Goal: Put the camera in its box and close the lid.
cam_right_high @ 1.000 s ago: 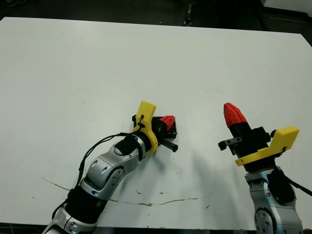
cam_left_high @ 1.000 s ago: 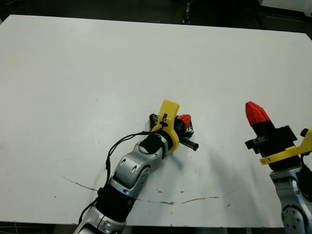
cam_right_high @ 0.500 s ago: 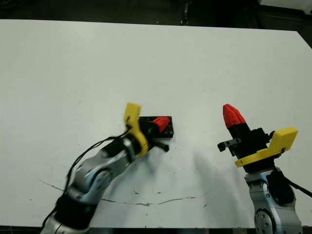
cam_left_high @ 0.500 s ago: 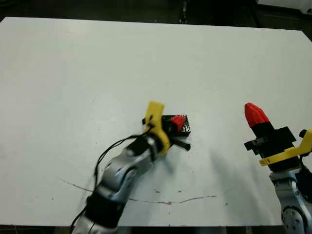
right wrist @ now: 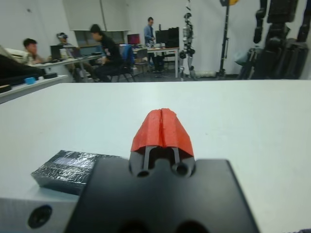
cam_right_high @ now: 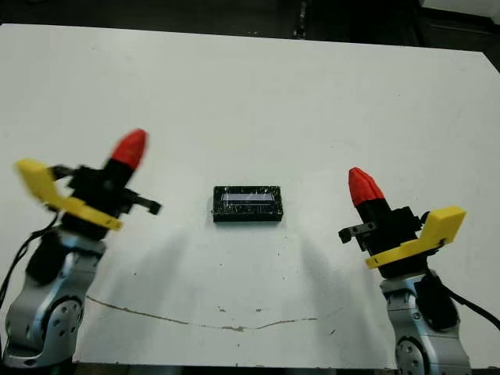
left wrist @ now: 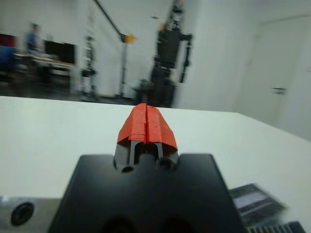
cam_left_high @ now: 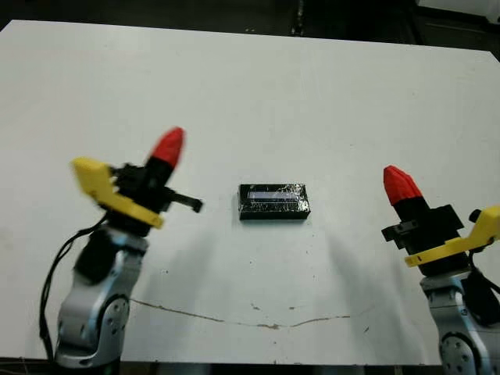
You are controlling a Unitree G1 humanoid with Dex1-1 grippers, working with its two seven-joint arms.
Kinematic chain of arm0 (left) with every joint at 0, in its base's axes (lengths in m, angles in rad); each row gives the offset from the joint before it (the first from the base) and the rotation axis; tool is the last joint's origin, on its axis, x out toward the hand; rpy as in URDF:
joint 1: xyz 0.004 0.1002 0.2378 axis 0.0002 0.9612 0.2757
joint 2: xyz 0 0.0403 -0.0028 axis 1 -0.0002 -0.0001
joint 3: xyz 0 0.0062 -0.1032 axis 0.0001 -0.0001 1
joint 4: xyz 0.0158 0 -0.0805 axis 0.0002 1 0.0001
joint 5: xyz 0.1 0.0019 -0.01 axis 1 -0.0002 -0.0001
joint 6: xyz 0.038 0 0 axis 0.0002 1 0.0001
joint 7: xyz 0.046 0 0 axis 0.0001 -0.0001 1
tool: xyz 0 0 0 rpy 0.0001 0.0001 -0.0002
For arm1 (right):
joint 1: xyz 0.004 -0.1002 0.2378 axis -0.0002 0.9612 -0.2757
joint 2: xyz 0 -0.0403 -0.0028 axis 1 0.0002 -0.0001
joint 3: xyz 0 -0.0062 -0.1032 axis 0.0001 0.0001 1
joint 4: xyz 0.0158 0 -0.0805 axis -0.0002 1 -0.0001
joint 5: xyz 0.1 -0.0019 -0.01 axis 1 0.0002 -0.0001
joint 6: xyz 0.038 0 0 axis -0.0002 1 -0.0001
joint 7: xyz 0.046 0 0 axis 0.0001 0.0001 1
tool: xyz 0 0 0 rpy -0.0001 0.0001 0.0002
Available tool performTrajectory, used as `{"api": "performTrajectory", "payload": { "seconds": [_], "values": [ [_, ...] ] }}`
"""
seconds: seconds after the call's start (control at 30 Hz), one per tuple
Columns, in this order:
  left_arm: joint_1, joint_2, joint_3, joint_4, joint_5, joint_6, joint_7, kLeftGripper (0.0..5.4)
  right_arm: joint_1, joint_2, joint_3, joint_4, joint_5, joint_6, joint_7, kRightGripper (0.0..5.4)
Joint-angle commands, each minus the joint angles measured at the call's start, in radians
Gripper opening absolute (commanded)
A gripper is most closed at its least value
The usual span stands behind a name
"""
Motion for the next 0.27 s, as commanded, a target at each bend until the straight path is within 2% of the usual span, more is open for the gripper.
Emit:
{"api": "performTrajectory", "payload": {
  "seconds": [0.03, 0.27],
  "values": [
    [0.047, -0.015, 0.005, 0.073, 0.069, -0.124, 0.027, 0.02, -0.001, 0.024, 0.01, 0.022, -0.037, -0.012, -0.036, 0.0],
    [0.071, -0.039, -0.024, 0.116, 0.101, -0.214, 0.052, 0.02, -0.007, 0.052, 0.024, 0.032, -0.068, -0.017, -0.06, 0.0]
  ]
}}
